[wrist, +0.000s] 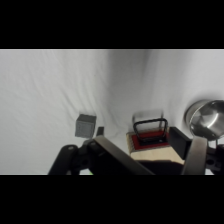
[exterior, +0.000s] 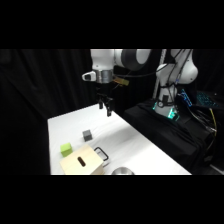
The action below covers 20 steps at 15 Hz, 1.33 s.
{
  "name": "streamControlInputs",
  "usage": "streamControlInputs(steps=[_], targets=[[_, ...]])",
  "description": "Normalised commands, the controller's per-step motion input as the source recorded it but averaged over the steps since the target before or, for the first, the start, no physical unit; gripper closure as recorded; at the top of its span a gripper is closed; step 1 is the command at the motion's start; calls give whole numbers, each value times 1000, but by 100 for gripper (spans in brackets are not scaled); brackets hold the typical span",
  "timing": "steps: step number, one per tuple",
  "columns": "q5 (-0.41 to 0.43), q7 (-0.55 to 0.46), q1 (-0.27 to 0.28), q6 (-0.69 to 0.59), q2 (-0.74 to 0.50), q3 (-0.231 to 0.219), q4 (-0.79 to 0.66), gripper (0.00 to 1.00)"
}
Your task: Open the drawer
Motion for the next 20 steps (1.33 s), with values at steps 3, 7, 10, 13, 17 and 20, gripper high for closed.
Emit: streamControlInputs(steps=[3, 7, 10, 13, 17, 20], targets=[[12, 0, -18, 19, 39, 20, 45, 0], [51, -2, -8, 120, 216, 31, 226, 0], [76, -42, 11, 174, 303, 52, 314, 0], [117, -139, 17, 208, 280, 70, 260, 0], [194, -237, -3, 267, 244, 84, 179, 0], [236, -307, -48, 327, 143, 93, 54, 0]])
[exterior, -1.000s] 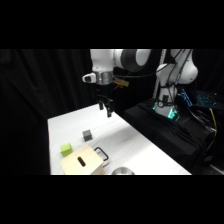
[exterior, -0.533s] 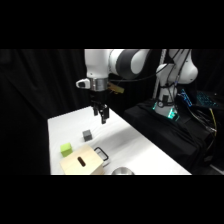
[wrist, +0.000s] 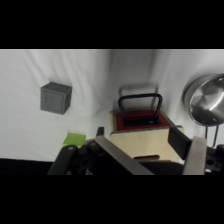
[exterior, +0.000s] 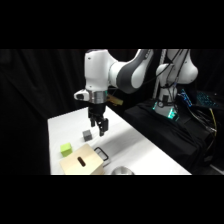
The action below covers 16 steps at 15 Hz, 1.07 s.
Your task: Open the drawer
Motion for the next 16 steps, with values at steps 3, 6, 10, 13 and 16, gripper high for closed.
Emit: streamControlInputs(steps=[3, 6, 10, 13, 16], targets=[[200, -340, -87, 313, 94, 104, -15, 0], [189, -334, -116, 290, 87, 129, -62, 0], [145, -287, -122, 326, 115, 135, -83, 0], [78, -207, -118, 319, 151, 117, 5, 0], [22, -155, -116, 260, 148, 106, 73, 0]])
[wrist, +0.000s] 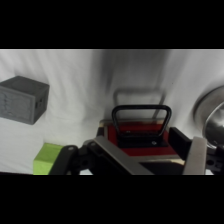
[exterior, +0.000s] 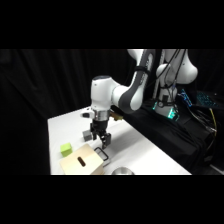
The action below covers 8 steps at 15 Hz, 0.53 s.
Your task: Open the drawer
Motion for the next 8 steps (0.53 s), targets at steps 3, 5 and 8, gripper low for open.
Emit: streamControlInputs(steps=[3, 5, 8], targets=[[-15, -116, -112, 223, 127, 104, 92, 0], [-35, -95, -112, 221, 114, 106, 84, 0], [-56, -86, -116, 212, 143, 100, 96, 0]])
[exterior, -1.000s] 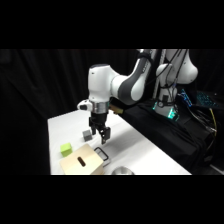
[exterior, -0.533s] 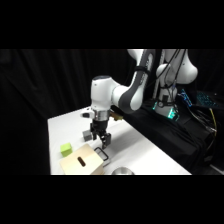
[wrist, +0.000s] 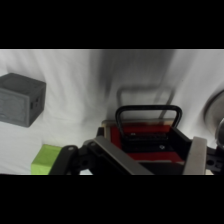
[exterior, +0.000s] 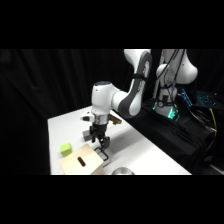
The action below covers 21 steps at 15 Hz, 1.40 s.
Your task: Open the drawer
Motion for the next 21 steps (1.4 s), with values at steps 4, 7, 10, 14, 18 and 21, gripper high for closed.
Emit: streamControlInputs(steps=[4, 7, 10, 14, 18, 21], targets=[[-72, -71, -120, 188, 186, 97, 134, 0], [-99, -34, -93, 166, 207, 78, 190, 0], [-114, -22, -82, 139, 187, 72, 209, 0], [-121, -25, -90, 136, 171, 62, 181, 0], [-117, -42, -115, 155, 124, 59, 90, 0], [-120, -47, -108, 177, 45, 40, -23, 0]])
